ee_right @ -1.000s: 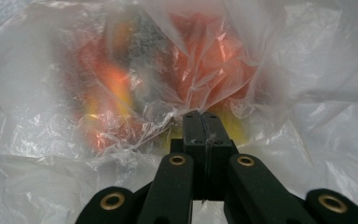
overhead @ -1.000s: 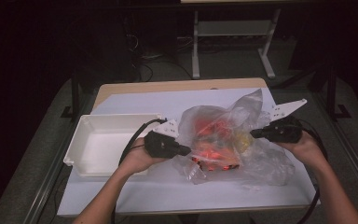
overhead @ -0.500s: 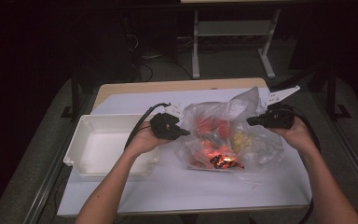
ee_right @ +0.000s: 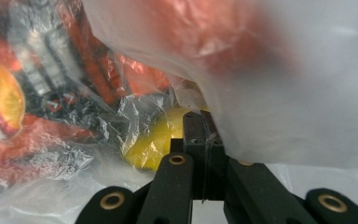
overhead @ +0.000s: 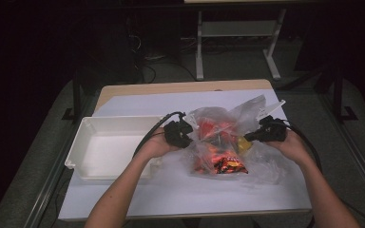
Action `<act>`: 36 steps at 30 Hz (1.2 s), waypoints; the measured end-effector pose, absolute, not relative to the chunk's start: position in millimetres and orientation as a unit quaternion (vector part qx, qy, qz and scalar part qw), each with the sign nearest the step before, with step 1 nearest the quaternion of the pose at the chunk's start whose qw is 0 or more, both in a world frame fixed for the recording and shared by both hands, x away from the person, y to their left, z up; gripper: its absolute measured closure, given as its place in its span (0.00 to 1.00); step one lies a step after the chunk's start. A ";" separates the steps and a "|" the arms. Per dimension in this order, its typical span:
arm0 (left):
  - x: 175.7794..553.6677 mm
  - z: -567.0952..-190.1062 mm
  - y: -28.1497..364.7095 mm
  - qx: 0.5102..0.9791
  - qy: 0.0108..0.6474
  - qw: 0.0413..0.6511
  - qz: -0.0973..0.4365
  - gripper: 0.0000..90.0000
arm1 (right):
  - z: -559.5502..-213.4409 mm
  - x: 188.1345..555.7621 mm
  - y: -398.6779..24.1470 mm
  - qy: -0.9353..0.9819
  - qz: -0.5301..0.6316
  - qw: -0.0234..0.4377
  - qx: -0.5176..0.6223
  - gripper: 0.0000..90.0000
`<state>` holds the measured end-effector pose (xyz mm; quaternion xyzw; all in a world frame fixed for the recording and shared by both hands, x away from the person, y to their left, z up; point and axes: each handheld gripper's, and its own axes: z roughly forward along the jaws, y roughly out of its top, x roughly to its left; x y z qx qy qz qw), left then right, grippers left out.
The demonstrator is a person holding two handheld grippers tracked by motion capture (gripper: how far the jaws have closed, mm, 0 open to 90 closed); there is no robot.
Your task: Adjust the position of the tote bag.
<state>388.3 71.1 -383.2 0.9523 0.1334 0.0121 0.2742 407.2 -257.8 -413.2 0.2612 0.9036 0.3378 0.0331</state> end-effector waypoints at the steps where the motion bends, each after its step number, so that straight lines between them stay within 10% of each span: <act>1: 387.8 -383.5 70.1 0.953 0.132 0.272 0.012 0.99 | -413.7 406.0 -257.4 0.904 0.337 0.030 0.261 1.00; 27: 372.9 -382.5 43.0 0.960 0.101 0.261 0.010 0.99 | -396.9 374.1 -293.5 0.891 0.361 0.050 0.271 0.97; 36: 365.8 -377.1 51.2 0.955 0.109 0.275 0.011 0.98 | -385.4 362.8 -293.2 0.887 0.373 0.063 0.265 0.82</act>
